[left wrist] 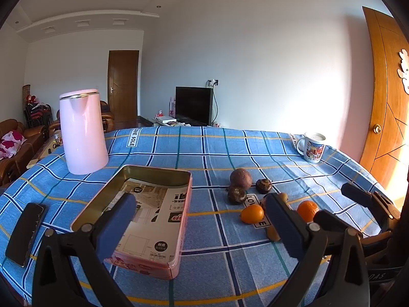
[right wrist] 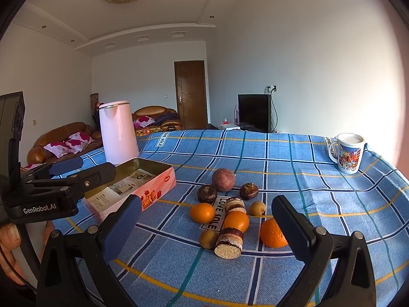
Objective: Organize fruits
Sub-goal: 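Grasp the large orange with the right tool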
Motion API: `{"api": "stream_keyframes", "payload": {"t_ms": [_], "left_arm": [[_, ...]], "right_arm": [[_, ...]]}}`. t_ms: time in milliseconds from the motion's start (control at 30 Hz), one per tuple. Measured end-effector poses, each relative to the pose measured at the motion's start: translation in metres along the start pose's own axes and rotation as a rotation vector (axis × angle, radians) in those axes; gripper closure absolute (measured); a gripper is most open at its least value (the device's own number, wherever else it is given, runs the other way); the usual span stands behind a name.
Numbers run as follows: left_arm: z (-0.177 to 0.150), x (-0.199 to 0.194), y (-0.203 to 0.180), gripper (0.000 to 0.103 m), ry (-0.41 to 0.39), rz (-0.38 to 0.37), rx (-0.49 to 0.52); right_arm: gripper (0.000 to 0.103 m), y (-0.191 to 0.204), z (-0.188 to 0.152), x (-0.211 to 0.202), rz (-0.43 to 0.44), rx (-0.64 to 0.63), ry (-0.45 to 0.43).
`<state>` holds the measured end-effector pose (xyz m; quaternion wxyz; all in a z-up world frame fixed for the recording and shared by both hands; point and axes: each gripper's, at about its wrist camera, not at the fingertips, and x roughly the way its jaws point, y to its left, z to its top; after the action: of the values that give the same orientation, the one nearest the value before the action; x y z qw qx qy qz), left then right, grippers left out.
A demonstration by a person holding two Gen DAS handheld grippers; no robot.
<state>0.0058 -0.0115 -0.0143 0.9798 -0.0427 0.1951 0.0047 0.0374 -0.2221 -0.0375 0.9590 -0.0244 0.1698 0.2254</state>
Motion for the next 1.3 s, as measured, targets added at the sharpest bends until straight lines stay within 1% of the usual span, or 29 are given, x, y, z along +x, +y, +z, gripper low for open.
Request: {"api": "stream_keyframes", "payload": {"t_ms": [100,200,367,500,567,633,700,767,833,900,967,1100,1133,1167,1267,1300], "left_arm": [[-0.002,0.005,-0.002,0.000,0.008,-0.001,0.001],[-0.005,0.011,-0.006,0.000,0.019,-0.004,0.004],[-0.011,0.023,-0.015,0.000,0.049,-0.029,0.018],[-0.016,0.034,-0.028,0.000,0.084,-0.088,0.024],[-0.020,0.040,-0.038,0.000,0.098,-0.114,0.046],[-0.024,0.046,-0.050,0.000,0.120,-0.153,0.066],[-0.027,0.052,-0.062,0.000,0.140,-0.182,0.090],[-0.030,0.056,-0.072,0.000,0.149,-0.194,0.120],[-0.032,0.058,-0.080,0.001,0.157,-0.200,0.139],[-0.032,0.060,-0.084,0.001,0.157,-0.210,0.149],[-0.033,0.062,-0.088,0.001,0.160,-0.213,0.162],[-0.034,0.068,-0.092,0.004,0.183,-0.229,0.172],[-0.035,0.068,-0.093,0.007,0.186,-0.233,0.177],[-0.035,0.069,-0.095,0.007,0.190,-0.236,0.184],[-0.036,0.073,-0.100,0.007,0.201,-0.245,0.194],[-0.037,0.075,-0.101,0.007,0.209,-0.252,0.197]], "right_arm": [[0.001,-0.005,-0.002,0.001,-0.018,0.003,0.003],[0.001,-0.019,-0.003,0.003,-0.041,0.027,0.012],[0.001,-0.053,-0.011,0.004,-0.123,0.089,0.025],[0.001,-0.077,-0.014,0.007,-0.179,0.126,0.052],[0.001,-0.088,-0.015,0.010,-0.215,0.135,0.074],[0.001,-0.099,-0.015,0.014,-0.228,0.150,0.098],[0.002,-0.107,-0.016,0.020,-0.224,0.169,0.131],[0.005,-0.110,-0.017,0.027,-0.191,0.176,0.164],[0.016,-0.109,-0.018,0.034,-0.169,0.163,0.202],[0.022,-0.108,-0.019,0.042,-0.151,0.157,0.236],[0.023,-0.109,-0.020,0.050,-0.131,0.162,0.270],[0.025,-0.111,-0.022,0.064,-0.087,0.173,0.328],[0.028,-0.110,-0.023,0.068,-0.081,0.171,0.355],[0.032,-0.111,-0.025,0.072,-0.073,0.177,0.377],[0.036,-0.112,-0.027,0.079,-0.011,0.189,0.412],[0.044,-0.110,-0.028,0.080,0.016,0.186,0.415]]}}
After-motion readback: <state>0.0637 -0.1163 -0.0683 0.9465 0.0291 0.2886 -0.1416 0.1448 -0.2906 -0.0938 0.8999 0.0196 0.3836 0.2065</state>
